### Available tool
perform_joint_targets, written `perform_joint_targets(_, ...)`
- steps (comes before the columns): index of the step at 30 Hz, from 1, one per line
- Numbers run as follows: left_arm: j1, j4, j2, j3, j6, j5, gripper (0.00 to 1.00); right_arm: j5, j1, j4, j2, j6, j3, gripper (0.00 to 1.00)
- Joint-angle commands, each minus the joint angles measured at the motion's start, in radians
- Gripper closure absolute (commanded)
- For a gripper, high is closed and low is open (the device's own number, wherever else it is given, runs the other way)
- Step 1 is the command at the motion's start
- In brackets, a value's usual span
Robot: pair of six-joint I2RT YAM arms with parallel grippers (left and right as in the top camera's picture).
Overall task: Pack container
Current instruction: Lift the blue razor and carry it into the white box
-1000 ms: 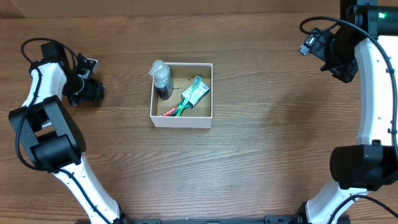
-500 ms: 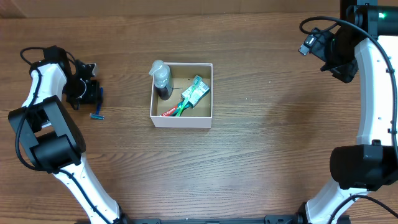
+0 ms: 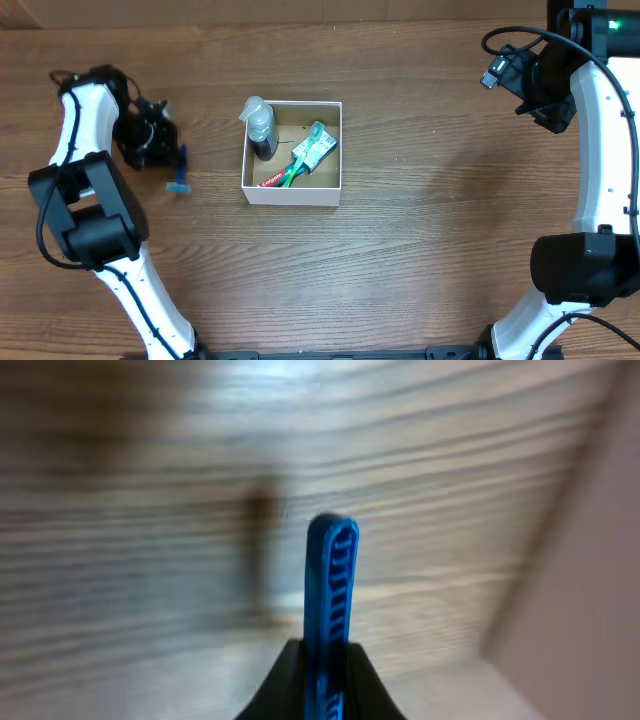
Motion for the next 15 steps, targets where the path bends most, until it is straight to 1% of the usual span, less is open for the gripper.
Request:
perform_joint_targets(1,0.003,-0.164,-0.005,0.273,-0.013,0.121,0.96,0.01,-0.002,0.005,-0.001,0.0,0.004,0.0)
perform_joint_targets(5,-0.002,-0.321,-0.017,0.542,0.002,0.23,0.96,0.01,-0.002,0.005,-0.001,0.0,0.004,0.0)
perform_joint_targets(6,-0.016,-0.378,-0.029,0.66,0.033,0.301,0.96,0.01,-0.002,0.005,-0.001,0.0,0.004,0.0)
perform_joint_targets(7,-0.031,-0.382,-0.044,0.716,0.034,0.322,0.96,0.01,-0.002,0.005,-0.001,0.0,0.004,0.0)
perform_joint_targets(8,-0.048,-0.382,-0.066,0.739,0.032,0.329,0.96,0.01,-0.002,0.005,-0.001,0.0,0.004,0.0)
perform_joint_targets(11,-0.142,-0.379,-0.15,0.755,0.105,0.323,0.96,0.01,-0.002,0.005,-0.001,0.0,0.004,0.0)
perform_joint_targets(15,-0.322,-0.381,-0.188,0.755,0.169,0.23,0.96,0.01,-0.002,0.005,-0.001,0.0,0.004,0.0)
